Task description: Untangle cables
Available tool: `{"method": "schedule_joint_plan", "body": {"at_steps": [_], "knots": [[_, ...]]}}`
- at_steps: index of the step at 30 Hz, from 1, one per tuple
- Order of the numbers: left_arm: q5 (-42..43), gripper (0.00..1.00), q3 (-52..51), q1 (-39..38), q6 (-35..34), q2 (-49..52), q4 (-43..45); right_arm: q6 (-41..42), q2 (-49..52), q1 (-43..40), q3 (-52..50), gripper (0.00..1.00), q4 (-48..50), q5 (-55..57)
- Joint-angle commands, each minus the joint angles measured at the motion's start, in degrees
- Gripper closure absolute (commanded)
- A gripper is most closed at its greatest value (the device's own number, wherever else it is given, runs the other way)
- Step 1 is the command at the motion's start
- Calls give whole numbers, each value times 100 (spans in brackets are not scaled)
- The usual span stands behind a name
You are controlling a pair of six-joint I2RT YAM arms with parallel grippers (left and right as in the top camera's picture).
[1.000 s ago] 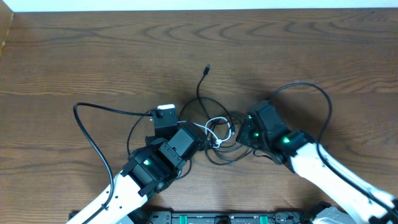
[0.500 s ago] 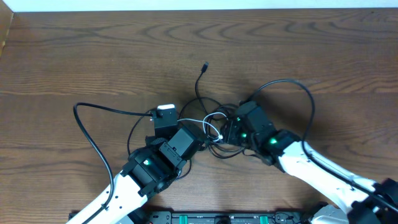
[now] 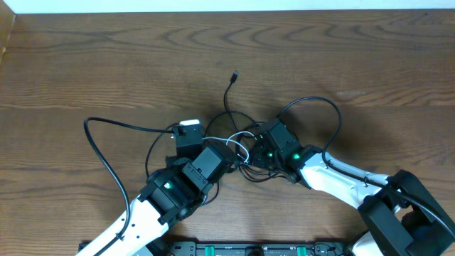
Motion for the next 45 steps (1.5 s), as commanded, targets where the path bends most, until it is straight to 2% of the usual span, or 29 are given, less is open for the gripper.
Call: {"method": "schedule_joint_plan", "body": {"at_steps": [1, 3, 7, 10, 14, 18, 22, 31, 35, 39, 45], "knots": [[-581, 92, -50, 9, 48, -17, -208, 184, -55, -11, -13, 64, -138, -151], [-813, 93, -50, 9, -131, -28, -280, 219, -52, -24, -13, 63, -138, -111], [-822, 93, -50, 9, -437, -55, -225, 509, 72, -114, -13, 74, -153, 31], [-813, 92, -50, 7, -739, -57, -221, 704, 345, -133, -13, 78, -151, 26], [-798, 92, -50, 7, -748, -59, -212, 699, 680, -114, -13, 91, -151, 35], [-796, 93, -50, 7, -748, -59, -212, 490, 658, -199, -13, 99, -131, 66], [-772, 92, -50, 7, -748, -57, -212, 173, 479, -378, -13, 99, -109, 48], [-776, 93, -50, 9, -748, -57, -140, -1725, -999, -1047, -13, 99, -177, 83], [-776, 92, -50, 9, -748, -57, 103, -2350, -1180, -1064, -13, 98, -61, 516], [-776, 92, -48, 9, -660, -59, 420, -2444, -1104, -960, -13, 89, -181, 334], [-625, 92, 46, 2, 284, -214, 1377, -2441, -1008, -575, -15, 73, -264, 446]]}}
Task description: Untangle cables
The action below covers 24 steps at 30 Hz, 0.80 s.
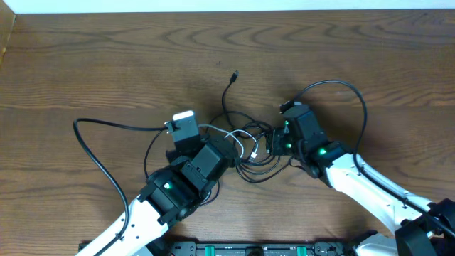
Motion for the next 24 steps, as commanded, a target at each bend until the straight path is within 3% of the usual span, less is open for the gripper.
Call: {"method": "schedule_joint_plan", "body": {"at_steps": [1, 7, 12, 19, 24], "knots": [[153, 92, 105, 2, 841, -260, 450, -144, 85, 208, 2, 71, -83, 162], [765, 93, 267, 2, 1729, -925, 1589, 511, 557, 245, 2, 68, -656, 656], [848, 92, 267, 2, 2041, -1685, 2389, 1049, 1106, 168, 2, 71, -688, 723], [833, 92, 267, 4, 3158, -2721, 3506, 1488, 1130, -323, 2, 71, -986, 680], [-122, 92, 267, 2, 3335, -3193, 3807, 1637, 1130, -634, 2, 71, -1252, 688]]}}
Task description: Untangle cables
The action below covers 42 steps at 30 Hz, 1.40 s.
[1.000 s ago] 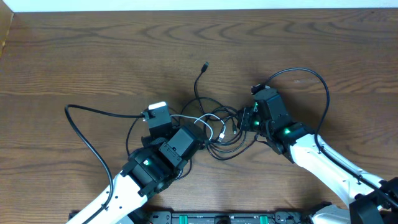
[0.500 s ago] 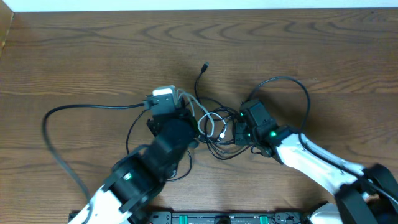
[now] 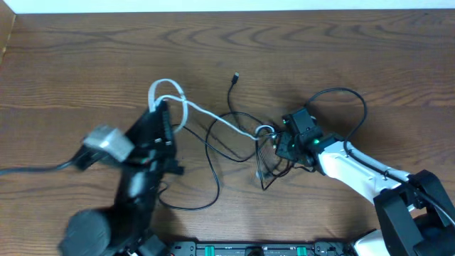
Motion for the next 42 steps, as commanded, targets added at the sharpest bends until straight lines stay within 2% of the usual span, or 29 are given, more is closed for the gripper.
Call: {"method": "schedule_joint_plan", "body": {"at_steps": [1, 4, 7, 16, 19, 22, 25, 29, 34, 38, 42], "knots": [[-1021, 93, 155, 2, 376, -240, 101, 256, 221, -254, -192, 71, -260, 225], [-1718, 92, 155, 2, 374, -341, 68, 247, 221, -398, -195, 72, -378, 330], [-1987, 92, 155, 2, 372, -348, 15, 245, 221, -496, -195, 72, -525, 514], [-1930, 92, 155, 2, -153, -166, -949, 201, 221, -540, -195, 72, -501, 525], [-1486, 92, 155, 2, -168, -81, -916, 160, 221, -535, -195, 67, -468, 516], [-721, 92, 155, 2, -188, 11, -898, 157, 216, -538, -192, 58, -463, 308], [-114, 92, 155, 2, -188, 184, -935, -7, 122, -586, -140, 42, -487, 107], [146, 92, 155, 2, -190, 468, -898, -417, -439, -848, 76, 26, -839, -673], [149, 92, 155, 2, -190, 734, -732, -772, -1648, -1182, 227, 17, -1241, -1414], [227, 92, 155, 2, -190, 839, -507, -1276, -2662, -1250, 227, 2, -1215, -2111], [739, 92, 155, 2, -195, 857, -234, -1307, -3421, -1246, 225, 1, -1294, -2564]]}}
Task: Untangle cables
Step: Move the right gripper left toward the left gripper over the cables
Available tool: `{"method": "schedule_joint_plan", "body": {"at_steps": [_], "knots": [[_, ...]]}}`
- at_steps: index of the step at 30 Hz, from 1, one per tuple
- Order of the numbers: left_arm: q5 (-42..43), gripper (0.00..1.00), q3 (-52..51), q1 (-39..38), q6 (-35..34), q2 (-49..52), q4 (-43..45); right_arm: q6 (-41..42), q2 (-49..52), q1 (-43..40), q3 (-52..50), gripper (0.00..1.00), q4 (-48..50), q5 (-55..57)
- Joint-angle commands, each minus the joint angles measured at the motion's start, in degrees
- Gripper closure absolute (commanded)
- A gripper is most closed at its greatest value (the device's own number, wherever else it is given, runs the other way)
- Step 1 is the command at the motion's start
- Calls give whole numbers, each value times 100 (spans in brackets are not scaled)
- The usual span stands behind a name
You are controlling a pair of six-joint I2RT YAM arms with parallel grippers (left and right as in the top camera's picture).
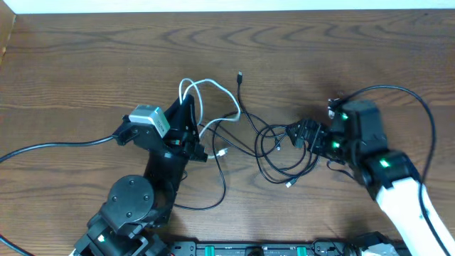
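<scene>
My left gripper (pixel 186 107) stands left of centre, shut on the white cable (pixel 207 87). That cable loops above the fingers and trails down to a small plug (pixel 222 151). Right of centre, my right gripper (pixel 298 133) is shut on the black cable (pixel 274 158). The black cable lies in several loose loops just left of the fingers. One thin black lead (pixel 240 74) runs up to a plug at the top. White and black strands still cross near the middle of the table.
The wooden table (pixel 85 64) carries only these cables. A thick black lead (pixel 50 146) from the left arm runs off the left edge. Another lead (pixel 409 96) arcs over the right arm. The arms' base rail (pixel 256 249) lines the front edge.
My left gripper has shifted right, from about the left third toward centre, with the white cable looped above it, not stretched across. The right gripper has moved right, the black loops with it.
Both grippers were first close together over one knotted bundle at the table's middle. Then the right gripper stood farther right. After that the left gripper was far left with the white cable stretched to the bundle. Now the white cable lies mostly left and the black loops right.
</scene>
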Motion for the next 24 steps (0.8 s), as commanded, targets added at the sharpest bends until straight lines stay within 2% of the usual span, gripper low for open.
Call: {"method": "schedule_joint_plan", "body": {"at_steps": [1, 6, 12, 17, 21, 24], "knots": [[581, 92, 136, 2, -31, -13, 208, -407, -457, 2, 59, 1, -26, -815], [848, 92, 136, 2, -739, -13, 330, -1478, -584, 101, 35, 1, 4, -1038], [848, 92, 136, 2, -1390, -13, 376, -1589, -385, 271, -74, 1, 400, -1515], [907, 92, 136, 2, -1556, -17, 638, -1902, -243, 396, -186, 1, 1119, -2269], [1325, 92, 136, 2, -1558, -17, 975, -1829, -35, 479, -234, 1, 1478, -2341], [1652, 92, 136, 2, -1598, -17, 1174, -1818, 149, 575, -236, 1, 1801, -2813]]}}
